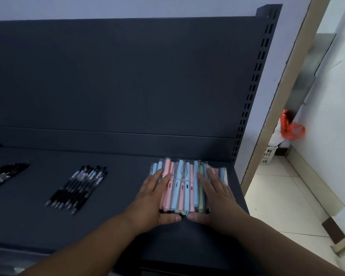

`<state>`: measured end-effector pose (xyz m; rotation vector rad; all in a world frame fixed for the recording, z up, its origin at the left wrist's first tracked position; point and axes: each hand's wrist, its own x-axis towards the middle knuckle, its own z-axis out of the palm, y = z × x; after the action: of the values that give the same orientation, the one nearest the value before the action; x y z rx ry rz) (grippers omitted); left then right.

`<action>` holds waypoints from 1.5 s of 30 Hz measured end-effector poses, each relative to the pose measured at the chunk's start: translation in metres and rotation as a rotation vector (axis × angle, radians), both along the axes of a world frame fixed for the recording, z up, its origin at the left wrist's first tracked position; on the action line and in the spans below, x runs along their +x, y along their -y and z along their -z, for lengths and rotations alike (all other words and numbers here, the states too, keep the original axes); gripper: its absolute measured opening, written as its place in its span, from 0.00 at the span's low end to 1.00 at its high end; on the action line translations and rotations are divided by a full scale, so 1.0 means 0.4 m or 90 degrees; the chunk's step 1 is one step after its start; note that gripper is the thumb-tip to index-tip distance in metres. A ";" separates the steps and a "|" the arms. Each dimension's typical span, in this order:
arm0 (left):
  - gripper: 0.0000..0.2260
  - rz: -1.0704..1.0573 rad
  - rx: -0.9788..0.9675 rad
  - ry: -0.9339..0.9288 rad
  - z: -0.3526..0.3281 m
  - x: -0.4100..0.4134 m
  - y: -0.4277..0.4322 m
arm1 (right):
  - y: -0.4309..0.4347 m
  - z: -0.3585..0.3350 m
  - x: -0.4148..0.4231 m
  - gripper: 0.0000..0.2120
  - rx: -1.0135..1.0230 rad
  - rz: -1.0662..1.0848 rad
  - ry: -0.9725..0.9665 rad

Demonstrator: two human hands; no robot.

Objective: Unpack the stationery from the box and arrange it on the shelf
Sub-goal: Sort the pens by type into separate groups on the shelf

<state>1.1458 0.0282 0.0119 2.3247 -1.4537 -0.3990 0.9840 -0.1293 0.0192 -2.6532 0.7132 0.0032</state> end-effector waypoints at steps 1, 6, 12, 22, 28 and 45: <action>0.52 0.001 0.012 -0.001 -0.004 -0.002 0.003 | 0.000 0.000 0.002 0.54 0.004 -0.003 -0.001; 0.51 0.005 0.029 -0.015 -0.037 -0.002 0.002 | 0.005 -0.007 0.007 0.58 0.005 0.002 -0.010; 0.45 -0.025 -0.022 -0.025 -0.060 -0.008 -0.054 | -0.016 -0.054 0.007 0.46 -0.018 0.035 0.069; 0.32 -0.229 -0.064 0.093 -0.109 0.066 -0.384 | -0.256 -0.106 0.177 0.27 -0.061 -0.064 0.182; 0.30 -0.430 -0.046 0.116 -0.101 0.116 -0.812 | -0.611 -0.101 0.365 0.24 0.015 -0.233 0.199; 0.31 -0.955 0.158 -0.077 0.107 -0.055 -1.847 | -1.603 0.173 0.670 0.29 0.004 -0.646 -0.102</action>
<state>1.1238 0.7669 -0.0309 2.7339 0.6081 -0.2296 1.2520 0.5118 -0.0501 -2.7181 -0.6391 0.4864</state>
